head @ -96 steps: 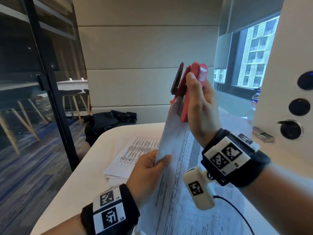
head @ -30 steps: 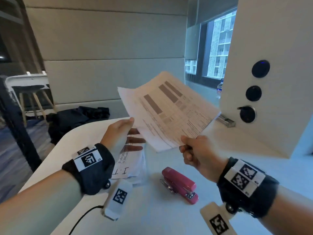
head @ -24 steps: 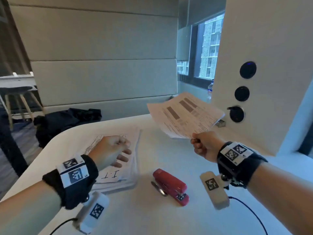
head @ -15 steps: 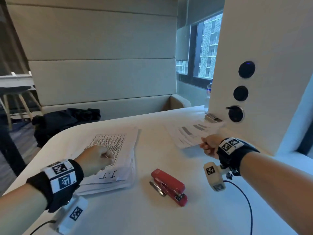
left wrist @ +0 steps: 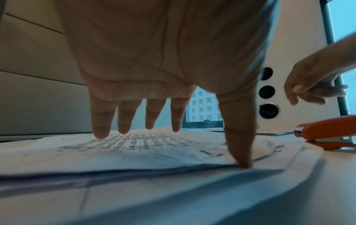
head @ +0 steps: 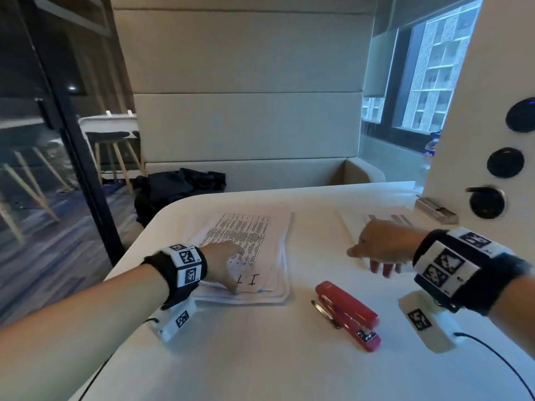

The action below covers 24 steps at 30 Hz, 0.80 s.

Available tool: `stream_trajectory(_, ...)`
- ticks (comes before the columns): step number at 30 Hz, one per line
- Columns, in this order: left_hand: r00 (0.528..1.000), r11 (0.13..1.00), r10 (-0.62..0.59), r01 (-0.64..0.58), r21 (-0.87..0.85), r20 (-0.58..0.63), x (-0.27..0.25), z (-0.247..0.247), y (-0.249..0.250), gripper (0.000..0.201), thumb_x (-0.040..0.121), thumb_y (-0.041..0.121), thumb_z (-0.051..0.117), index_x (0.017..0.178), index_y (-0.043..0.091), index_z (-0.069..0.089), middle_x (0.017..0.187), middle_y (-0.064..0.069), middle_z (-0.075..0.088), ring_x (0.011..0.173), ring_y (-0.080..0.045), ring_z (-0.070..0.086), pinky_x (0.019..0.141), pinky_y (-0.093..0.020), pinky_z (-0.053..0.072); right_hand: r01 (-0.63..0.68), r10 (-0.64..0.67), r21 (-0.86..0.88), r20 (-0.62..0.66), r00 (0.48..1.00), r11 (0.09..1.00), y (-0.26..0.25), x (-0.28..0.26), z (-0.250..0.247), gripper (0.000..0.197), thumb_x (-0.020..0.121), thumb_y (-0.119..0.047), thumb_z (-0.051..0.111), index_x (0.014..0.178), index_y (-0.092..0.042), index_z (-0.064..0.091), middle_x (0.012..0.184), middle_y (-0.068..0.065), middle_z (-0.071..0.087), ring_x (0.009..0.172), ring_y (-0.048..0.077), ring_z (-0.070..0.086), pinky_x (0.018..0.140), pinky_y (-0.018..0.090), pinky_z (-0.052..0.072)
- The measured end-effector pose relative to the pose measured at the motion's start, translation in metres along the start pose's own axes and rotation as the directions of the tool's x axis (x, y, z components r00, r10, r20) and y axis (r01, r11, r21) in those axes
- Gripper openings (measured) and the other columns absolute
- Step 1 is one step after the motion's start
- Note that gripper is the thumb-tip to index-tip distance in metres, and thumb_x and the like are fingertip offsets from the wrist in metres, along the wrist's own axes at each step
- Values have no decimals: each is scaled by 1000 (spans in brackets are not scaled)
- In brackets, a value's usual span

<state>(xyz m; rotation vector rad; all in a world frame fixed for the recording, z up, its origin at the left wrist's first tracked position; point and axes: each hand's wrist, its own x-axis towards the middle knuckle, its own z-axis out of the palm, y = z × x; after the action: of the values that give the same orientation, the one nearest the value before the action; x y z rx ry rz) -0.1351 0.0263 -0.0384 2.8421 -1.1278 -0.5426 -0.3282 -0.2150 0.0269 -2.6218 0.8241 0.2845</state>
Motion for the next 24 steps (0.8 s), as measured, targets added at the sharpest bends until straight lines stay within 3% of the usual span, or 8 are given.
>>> stream_trajectory(2,999,1000,-9,9,-5,50,-2,-2,-1,95,72,45,79,149,29,26,157,3,27,140,-22,31,113,-36,26,143,-139,-144,38,990,979,-35,-15,9,46,95,-46,50,105,-4,66,93,7,72,83,22,70,72,32,57)
stream_trajectory(5,999,1000,-14,14,14,44,-5,2,-4,84,75,43,77,146,29,35,154,2,33,138,-22,34,113,-38,28,327,-328,-323,51,943,888,-79,-29,24,50,97,-49,45,124,-10,59,123,5,62,113,23,57,96,35,45)
stream_trajectory(9,998,995,31,-25,92,-60,-11,10,-2,58,82,32,67,136,26,48,141,0,49,125,-21,48,98,-30,40,421,-393,-330,152,907,845,-117,-22,53,55,99,-44,44,143,-11,39,145,5,45,131,23,43,106,36,37)
stream_trajectory(13,984,992,108,-98,75,-145,-16,11,-5,27,89,25,58,114,17,65,121,-2,62,111,-20,55,87,-26,41,429,-379,-388,200,903,816,-136,-2,83,47,98,-34,46,137,-7,44,138,10,51,124,26,50,101,37,43)
stream_trajectory(17,975,989,122,-135,-58,-188,-18,5,-17,21,88,26,58,91,9,71,99,-5,70,92,-20,61,80,-28,47,420,-356,-419,225,907,805,-135,15,101,44,96,-32,51,132,-7,49,131,10,56,118,27,55,96,36,47)
stream_trajectory(20,972,970,127,-164,-182,-200,-19,8,-19,15,87,24,66,87,10,72,88,0,70,80,-14,61,78,-30,52,404,-395,-399,111,912,823,-130,25,105,16,94,-22,53,93,-8,61,94,8,63,90,27,61,72,31,49)
stream_trajectory(22,982,933,74,-129,-336,-172,-17,8,-22,23,87,31,68,78,10,70,74,3,65,71,-14,59,69,-31,53,373,-394,-392,30,919,841,-129,27,105,31,94,-12,50,64,-11,45,67,4,49,69,24,53,55,25,41)
stream_trajectory(24,985,958,-19,-31,-285,-171,-10,4,-30,35,87,45,64,77,12,65,72,3,56,72,-17,51,62,-28,43,377,-396,-366,27,918,851,-128,26,104,34,94,-10,49,61,-9,46,63,3,48,64,22,52,54,25,45)
